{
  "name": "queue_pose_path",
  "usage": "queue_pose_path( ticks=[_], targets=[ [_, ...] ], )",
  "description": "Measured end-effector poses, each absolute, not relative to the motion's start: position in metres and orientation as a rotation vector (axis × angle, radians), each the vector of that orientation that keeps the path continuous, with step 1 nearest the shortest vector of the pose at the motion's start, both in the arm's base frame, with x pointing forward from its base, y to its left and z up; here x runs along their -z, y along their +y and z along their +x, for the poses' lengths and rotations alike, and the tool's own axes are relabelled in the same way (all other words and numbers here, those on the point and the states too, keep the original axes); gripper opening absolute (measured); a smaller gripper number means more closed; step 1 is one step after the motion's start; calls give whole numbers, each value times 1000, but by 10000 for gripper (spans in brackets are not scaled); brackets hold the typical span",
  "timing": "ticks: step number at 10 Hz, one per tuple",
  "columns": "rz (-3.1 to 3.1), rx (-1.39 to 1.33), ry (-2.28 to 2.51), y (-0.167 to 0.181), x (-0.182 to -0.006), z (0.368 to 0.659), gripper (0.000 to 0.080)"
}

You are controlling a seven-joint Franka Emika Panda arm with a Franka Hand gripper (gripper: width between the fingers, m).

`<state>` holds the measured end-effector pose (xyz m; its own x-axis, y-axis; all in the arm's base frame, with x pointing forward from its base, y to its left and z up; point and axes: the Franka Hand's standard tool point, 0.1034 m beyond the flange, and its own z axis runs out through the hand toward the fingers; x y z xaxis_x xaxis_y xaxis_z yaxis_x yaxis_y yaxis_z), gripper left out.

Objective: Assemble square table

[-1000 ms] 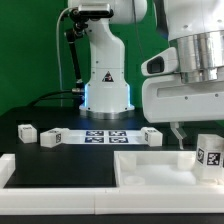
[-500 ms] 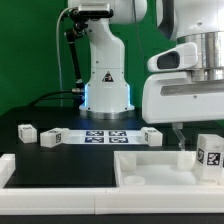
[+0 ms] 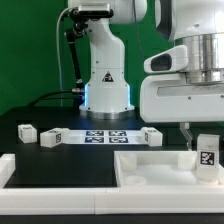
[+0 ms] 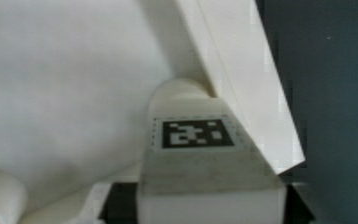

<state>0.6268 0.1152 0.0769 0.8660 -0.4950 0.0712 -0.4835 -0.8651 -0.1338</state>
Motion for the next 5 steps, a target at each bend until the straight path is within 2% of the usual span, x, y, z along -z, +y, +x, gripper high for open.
queue_pose_path(
  ticks=[5],
  targets=[
    [-2220,4,1878,109,-74,627,294]
  ],
)
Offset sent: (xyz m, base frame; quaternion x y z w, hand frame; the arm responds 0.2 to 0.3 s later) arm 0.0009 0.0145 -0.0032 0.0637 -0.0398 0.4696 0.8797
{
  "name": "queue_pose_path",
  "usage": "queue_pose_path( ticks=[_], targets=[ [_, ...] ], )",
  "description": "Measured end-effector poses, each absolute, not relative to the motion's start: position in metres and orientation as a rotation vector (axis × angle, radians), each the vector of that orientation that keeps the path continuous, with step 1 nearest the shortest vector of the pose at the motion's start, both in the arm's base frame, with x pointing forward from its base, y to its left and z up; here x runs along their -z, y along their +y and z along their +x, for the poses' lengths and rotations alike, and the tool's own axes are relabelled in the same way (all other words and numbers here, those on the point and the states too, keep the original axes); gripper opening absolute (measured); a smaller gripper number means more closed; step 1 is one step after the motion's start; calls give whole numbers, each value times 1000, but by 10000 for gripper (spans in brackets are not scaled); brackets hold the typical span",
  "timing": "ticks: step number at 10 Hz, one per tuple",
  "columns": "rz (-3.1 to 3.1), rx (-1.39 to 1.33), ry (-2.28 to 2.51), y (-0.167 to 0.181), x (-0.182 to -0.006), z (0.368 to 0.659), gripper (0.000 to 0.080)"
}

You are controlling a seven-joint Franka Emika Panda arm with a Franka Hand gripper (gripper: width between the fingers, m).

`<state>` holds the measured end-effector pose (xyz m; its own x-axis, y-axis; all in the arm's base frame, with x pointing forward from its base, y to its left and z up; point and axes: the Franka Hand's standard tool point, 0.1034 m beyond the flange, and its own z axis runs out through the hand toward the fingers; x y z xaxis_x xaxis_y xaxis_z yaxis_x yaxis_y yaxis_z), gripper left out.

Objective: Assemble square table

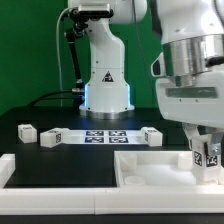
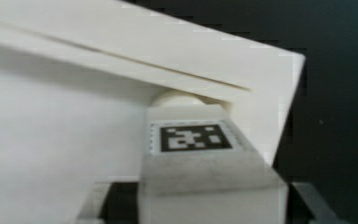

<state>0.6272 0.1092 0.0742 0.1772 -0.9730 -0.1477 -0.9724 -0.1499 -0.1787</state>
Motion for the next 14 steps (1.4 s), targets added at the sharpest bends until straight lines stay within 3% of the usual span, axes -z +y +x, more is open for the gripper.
queue_pose_path(
  ticks=[3,6,10,12,14],
  targets=[
    [-2038,-30,2042,111,-73,625,294],
    [-2607,-27,1410,123,-75,622,611],
    [-2836,28,900,118,-75,624,649],
    [-3036,129,294,114,-82,633,649],
    [-3027,144,353,114,-82,634,649]
  ],
)
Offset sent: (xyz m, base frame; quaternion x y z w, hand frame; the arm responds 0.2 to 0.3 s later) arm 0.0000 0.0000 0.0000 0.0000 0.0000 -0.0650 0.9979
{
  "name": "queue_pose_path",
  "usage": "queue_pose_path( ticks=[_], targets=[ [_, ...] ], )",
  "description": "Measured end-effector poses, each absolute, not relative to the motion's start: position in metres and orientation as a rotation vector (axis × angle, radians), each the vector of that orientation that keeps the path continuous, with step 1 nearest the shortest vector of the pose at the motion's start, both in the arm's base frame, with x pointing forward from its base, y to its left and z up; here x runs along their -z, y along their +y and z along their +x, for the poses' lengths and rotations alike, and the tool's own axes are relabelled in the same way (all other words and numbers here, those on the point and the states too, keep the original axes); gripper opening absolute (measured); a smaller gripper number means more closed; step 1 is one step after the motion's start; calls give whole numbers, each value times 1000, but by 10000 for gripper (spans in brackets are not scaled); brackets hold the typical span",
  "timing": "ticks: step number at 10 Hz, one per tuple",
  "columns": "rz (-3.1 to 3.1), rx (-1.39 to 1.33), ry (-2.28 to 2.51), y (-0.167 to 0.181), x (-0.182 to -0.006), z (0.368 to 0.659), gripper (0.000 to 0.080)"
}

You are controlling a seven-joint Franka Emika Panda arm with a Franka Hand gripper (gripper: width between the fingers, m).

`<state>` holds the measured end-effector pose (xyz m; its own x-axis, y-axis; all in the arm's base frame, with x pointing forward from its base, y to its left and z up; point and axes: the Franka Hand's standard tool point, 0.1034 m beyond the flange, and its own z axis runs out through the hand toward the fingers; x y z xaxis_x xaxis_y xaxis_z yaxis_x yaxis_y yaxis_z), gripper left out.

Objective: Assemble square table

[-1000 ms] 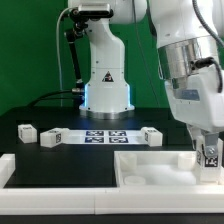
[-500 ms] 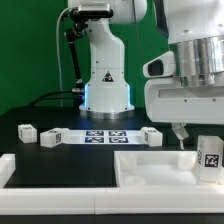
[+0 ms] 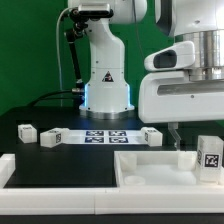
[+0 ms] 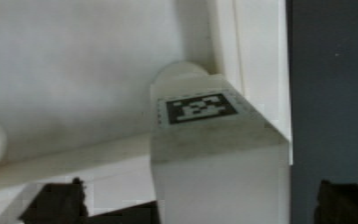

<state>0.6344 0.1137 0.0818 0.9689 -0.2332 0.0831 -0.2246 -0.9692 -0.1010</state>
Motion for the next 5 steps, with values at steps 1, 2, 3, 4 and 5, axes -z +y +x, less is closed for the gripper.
queue_pose_path(
  ticks=[1,2,3,4,5],
  targets=[
    [-3026,144,359,114,-82,634,561],
    [-3002,137,491,114,-82,634,561],
    [-2983,133,579,114,-82,634,356],
    [-2957,125,697,113,-81,634,356],
    [-2936,121,776,112,-81,634,291]
  ],
)
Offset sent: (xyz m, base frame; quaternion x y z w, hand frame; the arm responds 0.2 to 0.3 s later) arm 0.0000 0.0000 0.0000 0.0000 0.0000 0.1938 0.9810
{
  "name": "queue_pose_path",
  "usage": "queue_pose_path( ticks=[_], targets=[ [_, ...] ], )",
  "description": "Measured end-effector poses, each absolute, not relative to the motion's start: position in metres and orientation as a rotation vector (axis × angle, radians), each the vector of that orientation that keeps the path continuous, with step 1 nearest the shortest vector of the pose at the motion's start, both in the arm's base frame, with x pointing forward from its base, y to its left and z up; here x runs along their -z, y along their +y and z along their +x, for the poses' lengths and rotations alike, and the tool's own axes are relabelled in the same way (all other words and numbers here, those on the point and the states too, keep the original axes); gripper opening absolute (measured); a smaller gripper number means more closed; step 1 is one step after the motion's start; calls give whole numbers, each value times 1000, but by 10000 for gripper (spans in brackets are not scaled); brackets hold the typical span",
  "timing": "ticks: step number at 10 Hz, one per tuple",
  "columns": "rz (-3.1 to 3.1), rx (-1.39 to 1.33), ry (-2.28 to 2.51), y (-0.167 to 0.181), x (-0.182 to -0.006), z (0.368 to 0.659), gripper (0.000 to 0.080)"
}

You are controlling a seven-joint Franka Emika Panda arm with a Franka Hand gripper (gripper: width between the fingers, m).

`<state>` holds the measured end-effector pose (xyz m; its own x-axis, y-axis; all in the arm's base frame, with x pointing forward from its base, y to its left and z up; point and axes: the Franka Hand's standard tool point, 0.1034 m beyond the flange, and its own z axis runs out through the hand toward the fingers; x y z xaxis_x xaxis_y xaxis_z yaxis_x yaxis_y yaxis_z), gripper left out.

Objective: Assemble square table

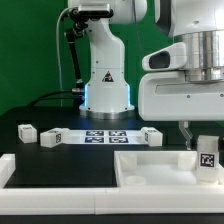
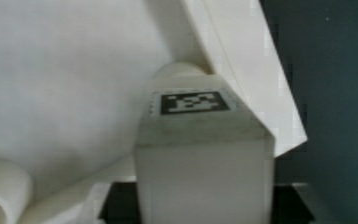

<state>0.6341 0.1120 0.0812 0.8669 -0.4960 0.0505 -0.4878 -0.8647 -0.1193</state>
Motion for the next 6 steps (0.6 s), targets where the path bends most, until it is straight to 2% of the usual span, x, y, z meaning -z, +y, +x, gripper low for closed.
queue_pose_path(
  ticks=[1,3,6],
  targets=[
    [-2919,118,835,111,-81,634,291],
    [-2719,67,1325,108,-80,633,291],
    [-2080,-29,2066,108,-78,627,294]
  ],
)
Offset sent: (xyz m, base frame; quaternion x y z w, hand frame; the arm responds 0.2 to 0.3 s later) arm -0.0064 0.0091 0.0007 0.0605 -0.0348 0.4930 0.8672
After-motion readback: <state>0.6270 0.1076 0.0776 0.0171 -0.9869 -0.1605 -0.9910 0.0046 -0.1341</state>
